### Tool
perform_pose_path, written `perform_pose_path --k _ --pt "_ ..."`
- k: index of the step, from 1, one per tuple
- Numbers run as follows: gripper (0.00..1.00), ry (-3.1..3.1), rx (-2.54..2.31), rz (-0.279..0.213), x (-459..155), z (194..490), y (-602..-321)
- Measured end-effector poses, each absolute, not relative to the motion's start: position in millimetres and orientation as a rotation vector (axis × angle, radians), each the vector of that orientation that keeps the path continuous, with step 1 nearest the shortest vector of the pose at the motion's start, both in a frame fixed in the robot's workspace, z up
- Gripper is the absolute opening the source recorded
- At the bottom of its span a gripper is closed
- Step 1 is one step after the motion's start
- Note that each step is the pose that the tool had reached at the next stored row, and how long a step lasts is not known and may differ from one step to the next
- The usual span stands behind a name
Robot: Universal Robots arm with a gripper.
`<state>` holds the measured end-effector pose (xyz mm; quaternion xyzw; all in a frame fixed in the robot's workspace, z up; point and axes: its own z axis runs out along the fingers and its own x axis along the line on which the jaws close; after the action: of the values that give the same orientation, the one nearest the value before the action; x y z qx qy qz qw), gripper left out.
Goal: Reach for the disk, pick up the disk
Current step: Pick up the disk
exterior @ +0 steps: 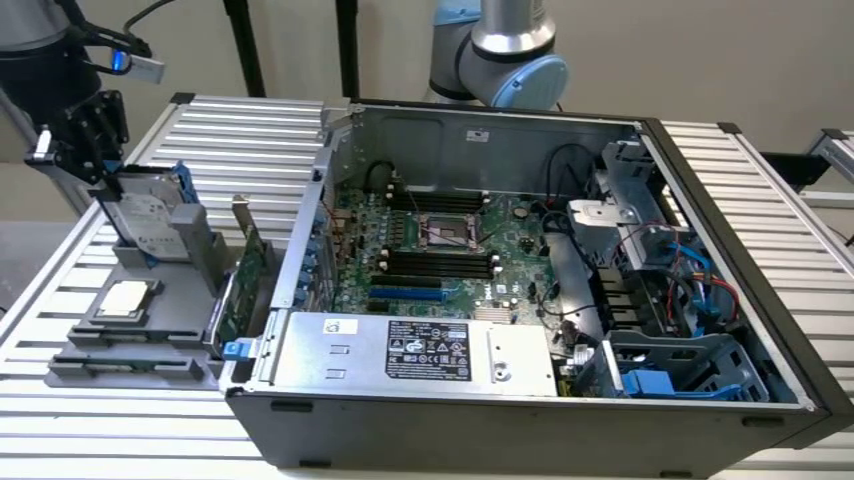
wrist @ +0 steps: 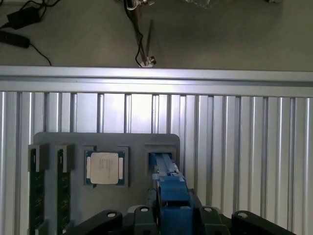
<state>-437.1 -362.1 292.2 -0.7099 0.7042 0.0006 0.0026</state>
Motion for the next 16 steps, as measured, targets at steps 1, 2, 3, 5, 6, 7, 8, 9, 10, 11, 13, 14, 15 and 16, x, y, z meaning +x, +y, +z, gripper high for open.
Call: perform_pose_path --k 1,2,3,5,6,7,8,9,10,11,13,14,15,16 --pt "0.33 2.209 -2.227 0.002 -437.0 292.2 -362.3" --pt "0.33 2.209 -2.227 0.002 -437.0 292.2 -362.7" --pt "0.33 2.209 -2.227 0.002 -437.1 292.2 -363.1" --pt "0.33 2.209 -2.227 0.002 -437.1 292.2 -364.1" --pt "0.33 2.209 -2.227 0.002 -437.1 292.2 -364.8" --pt "0.33 2.209 -2.226 0.002 -437.1 292.2 -365.6" --pt "0.33 2.210 -2.225 0.002 -437.1 292.1 -366.2" --pt "0.33 2.210 -2.225 0.002 -437.1 292.1 -366.7" --pt "0.33 2.211 -2.224 0.001 -437.2 292.1 -367.1" --pt "0.33 2.212 -2.223 0.001 -437.2 292.2 -367.5" --pt "0.33 2.212 -2.223 0.000 -437.2 292.1 -367.5" --pt "0.33 2.211 -2.223 0.000 -437.1 292.2 -367.6" --pt "0.33 2.211 -2.223 0.000 -437.2 292.1 -367.6" --pt "0.33 2.211 -2.223 0.000 -437.2 292.1 -367.6"
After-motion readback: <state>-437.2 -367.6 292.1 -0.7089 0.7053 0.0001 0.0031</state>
